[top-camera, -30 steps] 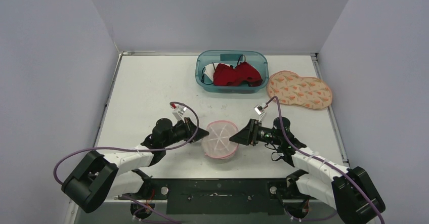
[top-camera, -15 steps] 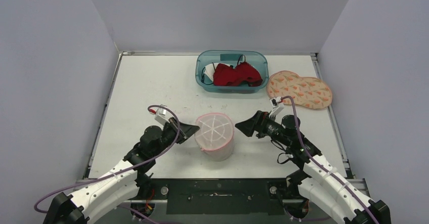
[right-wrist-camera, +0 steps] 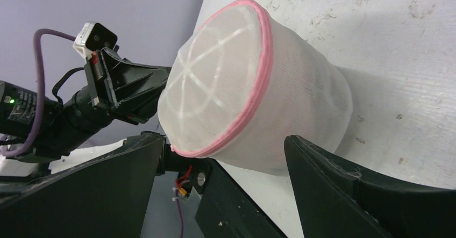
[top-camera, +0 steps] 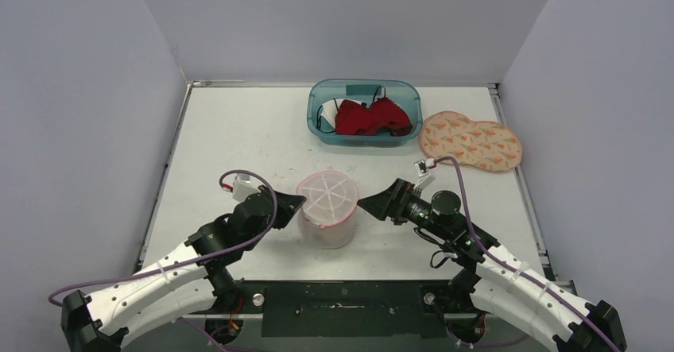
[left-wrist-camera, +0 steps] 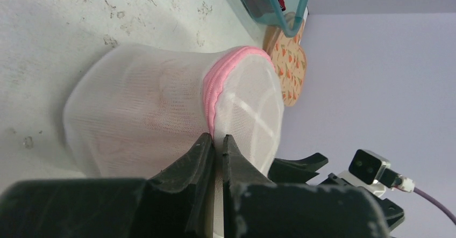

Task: Unzip the laundry bag and remove the bra
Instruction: Pick up the laundry bag at the center of the board.

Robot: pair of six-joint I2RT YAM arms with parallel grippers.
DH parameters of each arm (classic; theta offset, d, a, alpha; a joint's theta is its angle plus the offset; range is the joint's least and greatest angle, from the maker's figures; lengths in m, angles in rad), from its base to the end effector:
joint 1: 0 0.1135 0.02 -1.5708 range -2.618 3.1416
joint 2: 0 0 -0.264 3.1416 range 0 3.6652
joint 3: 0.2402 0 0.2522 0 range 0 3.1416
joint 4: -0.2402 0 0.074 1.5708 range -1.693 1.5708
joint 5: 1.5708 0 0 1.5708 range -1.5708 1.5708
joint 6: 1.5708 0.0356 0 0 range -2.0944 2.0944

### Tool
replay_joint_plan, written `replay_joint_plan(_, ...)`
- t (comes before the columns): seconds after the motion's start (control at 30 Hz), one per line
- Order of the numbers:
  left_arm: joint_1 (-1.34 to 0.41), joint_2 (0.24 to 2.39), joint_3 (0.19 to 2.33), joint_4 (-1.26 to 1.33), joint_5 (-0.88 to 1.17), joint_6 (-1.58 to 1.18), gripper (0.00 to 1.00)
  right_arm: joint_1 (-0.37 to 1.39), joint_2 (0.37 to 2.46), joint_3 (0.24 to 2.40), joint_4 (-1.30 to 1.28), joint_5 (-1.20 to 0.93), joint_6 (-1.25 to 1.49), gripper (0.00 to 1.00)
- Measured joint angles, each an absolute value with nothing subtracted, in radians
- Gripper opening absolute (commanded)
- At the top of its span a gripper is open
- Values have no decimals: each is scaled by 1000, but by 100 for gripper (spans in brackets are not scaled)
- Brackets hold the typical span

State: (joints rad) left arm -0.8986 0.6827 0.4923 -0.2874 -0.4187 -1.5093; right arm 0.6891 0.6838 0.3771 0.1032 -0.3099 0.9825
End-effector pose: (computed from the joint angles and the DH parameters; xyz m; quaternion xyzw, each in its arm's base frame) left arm 0.1120 -0.1175 0.2436 -0.3542 0.7646 -0.4108 0.3481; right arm 0.1264 0.1182 0.2417 0.0155 0.7720 0.5432 0.3297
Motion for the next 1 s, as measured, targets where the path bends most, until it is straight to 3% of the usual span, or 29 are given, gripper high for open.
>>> replay_joint_plan(0.37,-932,801,759,-624,-521,-1656,0,731,749,376,204,-281,1051,84)
replay_joint_plan(0.73,-979,900,976,-878,-644,-1751,0,1090,804,410,286,-47,788,82)
replay_joint_plan(1.0,-1066,1099,1304,-1195,-867,-1754,0,1120,889,394,500,58,701,83)
